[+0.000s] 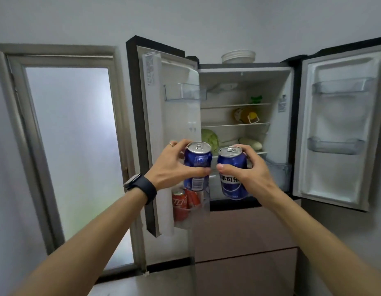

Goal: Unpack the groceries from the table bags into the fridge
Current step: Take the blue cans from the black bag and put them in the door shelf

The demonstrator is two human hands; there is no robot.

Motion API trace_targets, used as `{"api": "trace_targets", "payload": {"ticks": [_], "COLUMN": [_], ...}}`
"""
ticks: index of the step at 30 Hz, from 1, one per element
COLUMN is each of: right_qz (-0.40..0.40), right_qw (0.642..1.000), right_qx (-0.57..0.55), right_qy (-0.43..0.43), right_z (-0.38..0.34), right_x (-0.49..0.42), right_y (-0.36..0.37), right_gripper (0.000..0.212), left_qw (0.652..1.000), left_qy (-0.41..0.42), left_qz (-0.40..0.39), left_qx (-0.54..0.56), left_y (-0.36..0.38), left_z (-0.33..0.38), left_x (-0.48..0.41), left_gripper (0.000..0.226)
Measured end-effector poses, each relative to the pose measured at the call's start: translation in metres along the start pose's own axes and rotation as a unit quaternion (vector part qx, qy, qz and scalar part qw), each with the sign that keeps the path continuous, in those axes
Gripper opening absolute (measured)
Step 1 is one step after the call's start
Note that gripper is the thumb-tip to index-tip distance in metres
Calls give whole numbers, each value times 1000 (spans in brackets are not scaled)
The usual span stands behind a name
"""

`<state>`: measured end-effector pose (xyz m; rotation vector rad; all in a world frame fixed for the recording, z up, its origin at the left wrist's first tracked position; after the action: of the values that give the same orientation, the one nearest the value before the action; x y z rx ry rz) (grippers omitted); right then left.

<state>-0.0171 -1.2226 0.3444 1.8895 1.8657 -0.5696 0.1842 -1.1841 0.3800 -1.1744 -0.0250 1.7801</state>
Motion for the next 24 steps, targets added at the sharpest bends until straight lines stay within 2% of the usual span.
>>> {"api": "trace_targets", "payload": {"ticks": [3, 6, 11, 17, 20, 24], "right_qz": [5, 9, -5, -68, -110, -191], "right_qw": [997, 994, 993, 994, 989, 975], "right_qx": [45, 68, 46, 0, 16, 66], "right_qy": [-55, -90, -110, -90, -97, -93], "right_z": [-1, 4, 30, 75, 90, 114], "right_x": [-52, -95, -154, -218, -240, -256], "right_y": [3, 9, 30, 75, 99, 135], "right_gripper": [59, 64, 67, 71, 71, 69], "left_qw": [993, 976, 955, 920, 878, 849], "left_qy": [33, 49, 10, -59, -134, -250], "left_qz": [62, 122, 172, 150, 116, 97], "left_qx": [-97, -172, -241, -356, -444, -456], "left_y": [-11, -15, -4, 20, 33, 42], "left_z": [-7, -15, -39, -62, -73, -93], "left_x": [-52, -88, -117, -139, -152, -160], "left_gripper": [82, 76, 74, 74, 66, 56]}}
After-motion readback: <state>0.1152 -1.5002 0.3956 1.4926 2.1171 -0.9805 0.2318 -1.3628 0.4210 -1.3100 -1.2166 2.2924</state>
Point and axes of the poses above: each hand's wrist, its own x-axis away from the middle knuckle, its own y-axis out of the palm, z = x × y, the point moved 7 cm from there along -x, towards the middle knuckle, and after that the axes turned 13 degrees about z, right-handed, at the moved point
